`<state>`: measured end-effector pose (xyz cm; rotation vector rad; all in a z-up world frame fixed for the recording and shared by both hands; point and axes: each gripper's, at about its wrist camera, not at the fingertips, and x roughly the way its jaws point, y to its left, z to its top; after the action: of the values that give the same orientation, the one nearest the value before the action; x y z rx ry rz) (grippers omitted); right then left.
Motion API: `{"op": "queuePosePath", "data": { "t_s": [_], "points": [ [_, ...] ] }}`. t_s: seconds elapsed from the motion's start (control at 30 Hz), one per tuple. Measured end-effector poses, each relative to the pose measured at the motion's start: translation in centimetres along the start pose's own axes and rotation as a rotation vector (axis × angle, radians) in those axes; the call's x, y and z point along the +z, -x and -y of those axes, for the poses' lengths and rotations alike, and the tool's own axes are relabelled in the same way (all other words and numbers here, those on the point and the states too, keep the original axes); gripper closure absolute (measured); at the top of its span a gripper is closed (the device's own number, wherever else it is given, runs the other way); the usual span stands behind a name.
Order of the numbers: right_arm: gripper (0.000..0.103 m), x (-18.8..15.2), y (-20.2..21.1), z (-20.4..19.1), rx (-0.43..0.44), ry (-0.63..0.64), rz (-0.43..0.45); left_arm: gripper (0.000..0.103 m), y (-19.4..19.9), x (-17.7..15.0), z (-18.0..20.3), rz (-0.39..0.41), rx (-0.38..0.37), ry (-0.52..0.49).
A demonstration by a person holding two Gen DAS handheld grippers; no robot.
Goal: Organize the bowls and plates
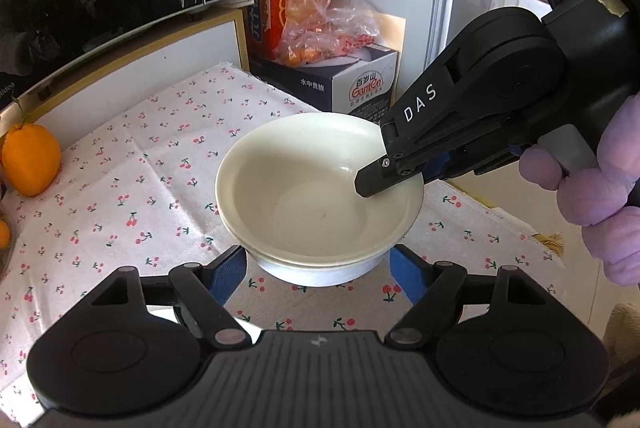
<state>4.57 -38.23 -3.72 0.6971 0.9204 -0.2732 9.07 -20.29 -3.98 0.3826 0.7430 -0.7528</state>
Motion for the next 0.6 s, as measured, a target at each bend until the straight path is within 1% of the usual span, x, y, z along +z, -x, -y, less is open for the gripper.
{"op": "queuePosePath", "data": {
  "t_s": [0.33,0.47,0.6],
  "points": [
    [0.088,-1.1,1.6,-2.8,0.032,0.053,-0.016,0.027,3.1,-0.8,-0.6,0.024,0.018,0.002],
    [0.088,-1.9,1.8,-4.1,0.045,0.081,-0.035,0.027,4.3,-1.2,-1.2,0.023,0.022,0.003],
    [0.088,-2.8,1.6,-5.4,0.069,0.102,-0.060,0.027,5.5,-1.9,-2.2,0.018,0.018,0.029]
  ]
}}
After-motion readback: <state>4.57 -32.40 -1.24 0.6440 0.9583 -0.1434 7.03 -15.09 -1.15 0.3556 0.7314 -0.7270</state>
